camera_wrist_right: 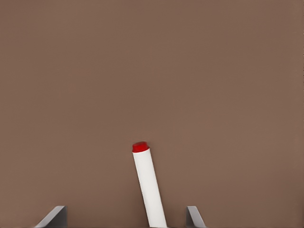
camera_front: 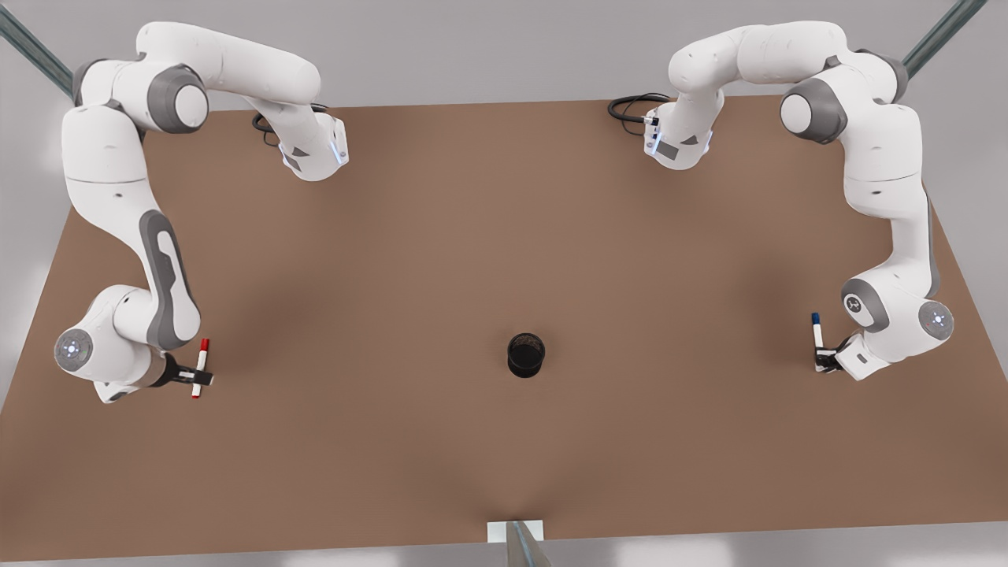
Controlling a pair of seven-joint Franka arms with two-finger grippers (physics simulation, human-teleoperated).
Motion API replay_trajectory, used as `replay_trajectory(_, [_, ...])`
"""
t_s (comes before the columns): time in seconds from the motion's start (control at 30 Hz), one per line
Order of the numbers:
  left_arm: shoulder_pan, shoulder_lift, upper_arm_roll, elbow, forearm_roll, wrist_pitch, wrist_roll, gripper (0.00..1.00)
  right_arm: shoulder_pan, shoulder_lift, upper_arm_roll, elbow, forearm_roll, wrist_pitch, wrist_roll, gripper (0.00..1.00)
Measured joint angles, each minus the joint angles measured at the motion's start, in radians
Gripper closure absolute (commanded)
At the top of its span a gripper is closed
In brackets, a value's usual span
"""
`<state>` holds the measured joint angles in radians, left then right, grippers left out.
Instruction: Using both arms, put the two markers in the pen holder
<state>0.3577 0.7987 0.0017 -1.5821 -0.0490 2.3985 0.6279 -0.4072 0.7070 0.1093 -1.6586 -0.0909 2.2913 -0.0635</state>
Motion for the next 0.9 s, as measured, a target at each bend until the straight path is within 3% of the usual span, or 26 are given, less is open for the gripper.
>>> replay_trajectory(0.13, [-0.007,-0.006,0.000,0.002,0.003,0.001,-0.007,0.79,-0.010,0.018,-0.001,0.001,-0.022,0.034,-0.027,0.28])
replay_trajectory(0.4, [-0.132,-0.139,0.002,0.139,0.026,-0.194,-0.072,0.79,-0.001,0.037,0.000,0.003,-0.047,0.073,-0.068,0.33])
replay_trajectory(0.53, [-0.280,-0.223,0.001,0.207,0.079,-0.387,-0.154,0.79,-0.001,0.047,0.001,0.000,-0.067,0.084,-0.082,0.43])
replay_trajectory(0.63, [-0.399,-0.244,-0.005,0.262,0.089,-0.508,-0.235,0.79,-0.004,0.049,0.002,0.000,-0.072,0.088,-0.091,0.58])
replay_trajectory(0.77, [-0.592,-0.262,-0.010,0.325,0.002,-0.606,-0.382,0.79,-0.004,0.049,0.005,0.000,-0.074,0.091,-0.101,0.60])
replay_trajectory(0.9, [-0.756,-0.263,-0.009,0.342,-0.110,-0.554,-0.572,0.79,-0.004,0.049,0.007,0.000,-0.075,0.093,-0.109,0.61])
